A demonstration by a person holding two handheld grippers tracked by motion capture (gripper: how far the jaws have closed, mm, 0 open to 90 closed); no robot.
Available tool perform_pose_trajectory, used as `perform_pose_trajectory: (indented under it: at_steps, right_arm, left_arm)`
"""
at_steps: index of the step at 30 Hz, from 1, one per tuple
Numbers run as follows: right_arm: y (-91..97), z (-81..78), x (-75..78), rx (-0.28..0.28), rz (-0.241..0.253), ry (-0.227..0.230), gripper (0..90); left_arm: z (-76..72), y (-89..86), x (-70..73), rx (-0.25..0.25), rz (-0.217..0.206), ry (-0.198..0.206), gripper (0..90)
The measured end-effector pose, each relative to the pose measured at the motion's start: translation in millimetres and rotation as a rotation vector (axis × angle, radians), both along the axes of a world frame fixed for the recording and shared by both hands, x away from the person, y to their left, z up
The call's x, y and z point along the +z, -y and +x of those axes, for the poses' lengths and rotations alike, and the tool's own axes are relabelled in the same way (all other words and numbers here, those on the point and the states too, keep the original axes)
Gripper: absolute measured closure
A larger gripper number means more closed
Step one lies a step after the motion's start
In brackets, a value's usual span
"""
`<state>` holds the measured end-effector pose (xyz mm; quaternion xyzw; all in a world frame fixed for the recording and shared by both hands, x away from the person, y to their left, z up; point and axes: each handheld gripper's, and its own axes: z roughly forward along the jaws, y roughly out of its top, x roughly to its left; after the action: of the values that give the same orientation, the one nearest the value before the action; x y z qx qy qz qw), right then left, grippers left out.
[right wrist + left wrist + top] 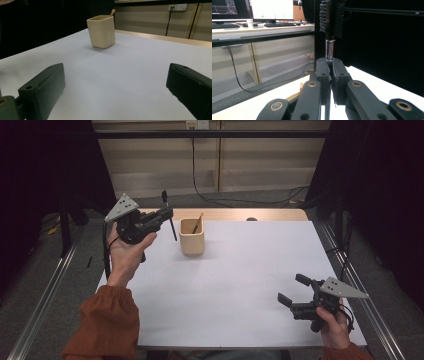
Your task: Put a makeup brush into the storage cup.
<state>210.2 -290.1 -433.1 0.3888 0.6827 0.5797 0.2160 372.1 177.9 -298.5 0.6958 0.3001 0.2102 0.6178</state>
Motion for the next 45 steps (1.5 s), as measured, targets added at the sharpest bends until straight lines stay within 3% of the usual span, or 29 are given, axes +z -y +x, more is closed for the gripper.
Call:
perform_pose_trajectory:
  at_steps: [8,15,20,23,33,45]
  right_arm:
    - [0.1,-0.6,0.4,0.001,0.001,0.005,1.6]
    - [0.0,-0.4,0.2,0.007,-0.006,0.000,1.9]
    - [-0.4,-1.1,0.7,0.013,0.003,0.002,1.9]
    - [-0.4,-1.2,0.9,0.013,0.002,0.006,1.4]
    - [-0.7,-0.5,0.6,0.017,0.000,0.000,0.5]
    - [-1.6,0.0,0.2,0.029,-0.001,-0.005,0.0]
  left_arm:
    - [13.7,12.3,4.3,-0.001,-0.007,0.003,85.7]
    - [21.1,25.9,7.7,-0.012,0.022,0.007,85.7]
    - [32.2,31.5,1.5,0.001,0.003,-0.005,85.7]
    - [37.7,34.4,-1.1,0.009,0.024,-0.012,85.7]
    - [51.3,33.7,-7.1,0.029,0.007,-0.015,85.7]
    - [69.1,38.5,-24.0,0.057,0.022,-0.031,85.7]
